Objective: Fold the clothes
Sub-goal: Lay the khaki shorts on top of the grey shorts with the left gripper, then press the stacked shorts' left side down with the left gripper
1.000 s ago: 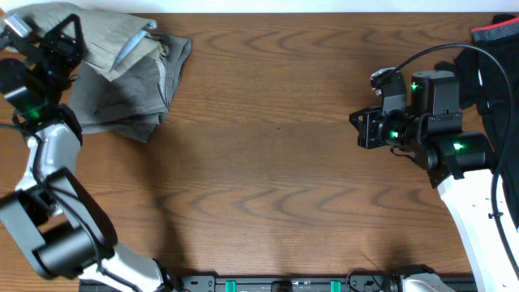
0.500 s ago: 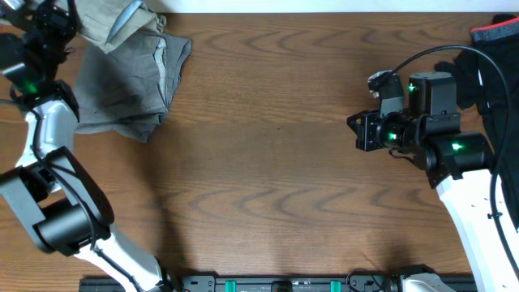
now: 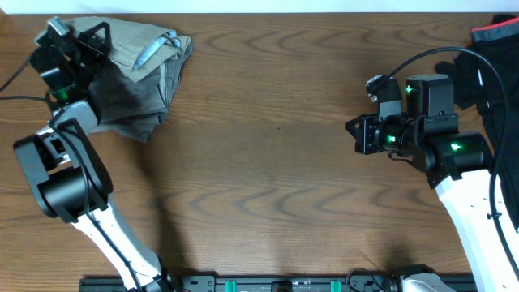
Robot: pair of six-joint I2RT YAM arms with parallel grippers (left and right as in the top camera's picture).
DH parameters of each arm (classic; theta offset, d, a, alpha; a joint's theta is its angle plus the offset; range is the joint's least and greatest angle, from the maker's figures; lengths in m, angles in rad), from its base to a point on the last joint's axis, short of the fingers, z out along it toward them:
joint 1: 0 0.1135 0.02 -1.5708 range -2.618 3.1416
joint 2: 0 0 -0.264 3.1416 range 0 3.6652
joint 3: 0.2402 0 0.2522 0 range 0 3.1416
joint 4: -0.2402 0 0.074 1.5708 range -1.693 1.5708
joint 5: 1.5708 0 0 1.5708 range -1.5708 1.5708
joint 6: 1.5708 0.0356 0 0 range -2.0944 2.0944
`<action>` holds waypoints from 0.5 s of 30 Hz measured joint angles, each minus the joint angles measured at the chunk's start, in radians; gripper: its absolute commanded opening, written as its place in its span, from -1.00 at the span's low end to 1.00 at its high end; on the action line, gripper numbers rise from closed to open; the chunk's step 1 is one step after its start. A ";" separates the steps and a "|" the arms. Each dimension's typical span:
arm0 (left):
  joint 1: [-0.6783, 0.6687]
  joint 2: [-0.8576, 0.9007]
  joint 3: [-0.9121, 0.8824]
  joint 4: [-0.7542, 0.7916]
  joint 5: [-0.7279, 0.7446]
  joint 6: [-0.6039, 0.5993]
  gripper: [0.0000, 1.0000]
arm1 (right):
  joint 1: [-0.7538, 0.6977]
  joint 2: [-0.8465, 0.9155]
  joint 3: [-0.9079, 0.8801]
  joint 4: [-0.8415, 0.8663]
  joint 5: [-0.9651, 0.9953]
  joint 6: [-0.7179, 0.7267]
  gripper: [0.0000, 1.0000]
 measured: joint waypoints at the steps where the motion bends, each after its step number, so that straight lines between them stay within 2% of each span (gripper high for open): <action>1: 0.005 -0.001 0.000 -0.015 0.017 -0.011 -0.88 | 0.000 0.000 0.000 0.000 0.000 0.000 -0.98; 7: 0.019 -0.002 0.002 -0.117 0.099 -0.063 -0.88 | 0.000 0.000 0.000 0.005 0.000 0.000 -0.97; 15: 0.021 -0.055 0.008 -0.474 0.120 -0.050 -0.88 | 0.000 0.000 0.000 0.000 0.000 0.008 -0.97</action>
